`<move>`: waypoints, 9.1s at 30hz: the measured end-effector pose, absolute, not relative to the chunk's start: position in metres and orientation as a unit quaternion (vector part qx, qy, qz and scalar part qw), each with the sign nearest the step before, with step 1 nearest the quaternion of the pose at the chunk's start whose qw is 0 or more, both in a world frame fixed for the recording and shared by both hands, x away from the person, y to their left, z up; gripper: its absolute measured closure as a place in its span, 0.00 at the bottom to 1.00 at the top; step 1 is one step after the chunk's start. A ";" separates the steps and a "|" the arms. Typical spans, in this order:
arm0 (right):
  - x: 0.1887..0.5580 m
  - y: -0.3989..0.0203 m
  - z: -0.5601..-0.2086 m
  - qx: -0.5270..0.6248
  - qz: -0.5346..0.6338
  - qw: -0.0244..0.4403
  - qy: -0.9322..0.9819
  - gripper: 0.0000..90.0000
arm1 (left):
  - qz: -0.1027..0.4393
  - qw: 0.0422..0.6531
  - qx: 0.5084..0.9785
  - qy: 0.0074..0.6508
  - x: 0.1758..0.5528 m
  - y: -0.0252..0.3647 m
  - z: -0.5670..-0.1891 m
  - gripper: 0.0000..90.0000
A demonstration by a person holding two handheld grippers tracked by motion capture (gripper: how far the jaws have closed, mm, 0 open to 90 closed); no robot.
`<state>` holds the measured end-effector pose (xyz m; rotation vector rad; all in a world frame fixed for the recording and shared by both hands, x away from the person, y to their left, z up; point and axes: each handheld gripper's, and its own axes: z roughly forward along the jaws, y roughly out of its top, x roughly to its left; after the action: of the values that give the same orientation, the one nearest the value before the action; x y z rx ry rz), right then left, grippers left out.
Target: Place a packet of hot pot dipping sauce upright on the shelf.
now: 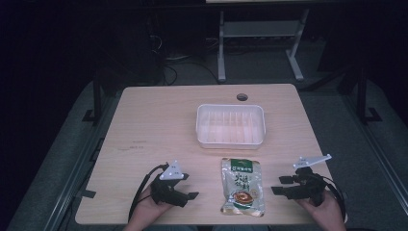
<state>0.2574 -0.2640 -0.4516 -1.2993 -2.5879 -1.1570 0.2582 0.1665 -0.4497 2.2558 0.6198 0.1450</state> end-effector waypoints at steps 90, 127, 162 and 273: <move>0.347 -0.216 -0.447 -0.428 -0.329 0.080 -0.838 0.57 | -0.034 0.320 0.935 0.149 0.265 0.036 -0.453 0.96; 0.347 -0.229 -0.461 -0.492 -0.311 0.169 -0.795 0.69 | -0.026 0.313 0.937 0.149 0.264 0.034 -0.453 0.96; 0.349 -0.232 -0.466 -0.513 -0.305 0.211 -0.774 0.70 | 0.025 0.288 0.941 0.178 0.282 0.030 -0.452 0.92; 0.356 -0.241 -0.476 -0.509 -0.328 0.251 -0.756 0.87 | 0.051 0.284 0.936 0.199 0.292 0.038 -0.453 0.91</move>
<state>0.3564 -0.2407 -0.4760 -1.3845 -2.0564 -0.8914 0.2918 0.0380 -0.4534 2.5056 0.5322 0.1369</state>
